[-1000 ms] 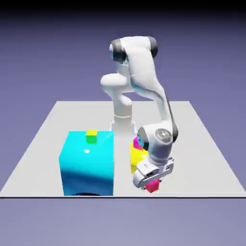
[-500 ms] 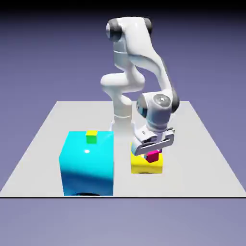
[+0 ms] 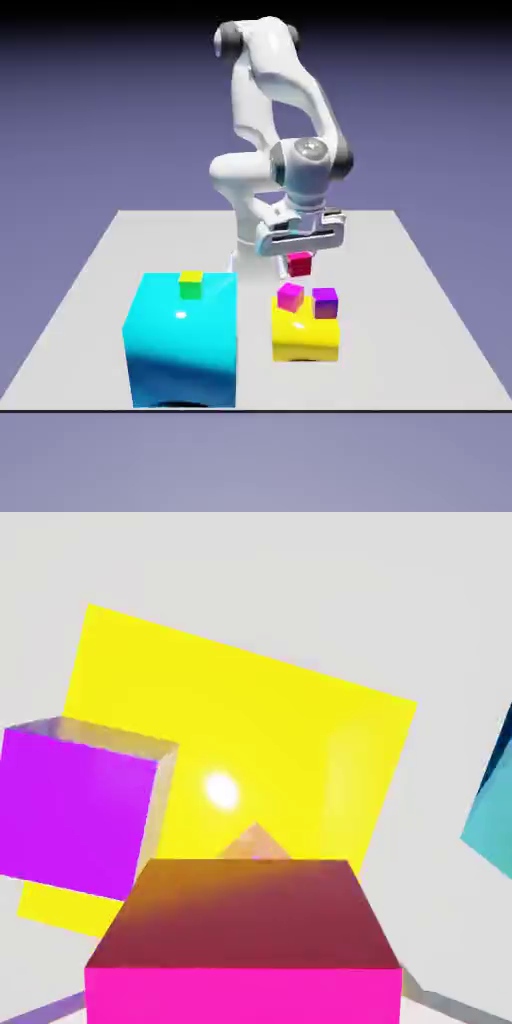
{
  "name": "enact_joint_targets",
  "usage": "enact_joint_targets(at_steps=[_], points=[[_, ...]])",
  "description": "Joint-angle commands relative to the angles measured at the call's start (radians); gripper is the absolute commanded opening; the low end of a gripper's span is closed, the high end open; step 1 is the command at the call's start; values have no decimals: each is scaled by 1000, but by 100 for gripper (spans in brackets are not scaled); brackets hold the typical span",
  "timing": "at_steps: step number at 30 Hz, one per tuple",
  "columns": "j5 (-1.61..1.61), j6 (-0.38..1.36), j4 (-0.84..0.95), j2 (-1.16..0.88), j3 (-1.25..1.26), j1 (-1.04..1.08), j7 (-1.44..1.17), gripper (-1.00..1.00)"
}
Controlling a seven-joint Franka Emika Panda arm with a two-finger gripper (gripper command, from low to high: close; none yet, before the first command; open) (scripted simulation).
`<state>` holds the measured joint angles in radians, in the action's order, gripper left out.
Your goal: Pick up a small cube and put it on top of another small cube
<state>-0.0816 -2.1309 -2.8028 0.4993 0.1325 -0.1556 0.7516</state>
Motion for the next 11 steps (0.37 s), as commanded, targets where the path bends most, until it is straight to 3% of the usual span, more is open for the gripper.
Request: enact_joint_targets(at_steps=[1,7,8,11], points=[[4,0,0,0,0,0,2,-100],[2,-249,-93,-157,12,1,7,-100],[2,-249,-93,-157,12,1,7,100],[3,-162,-60,-102,8,1,5,100]])
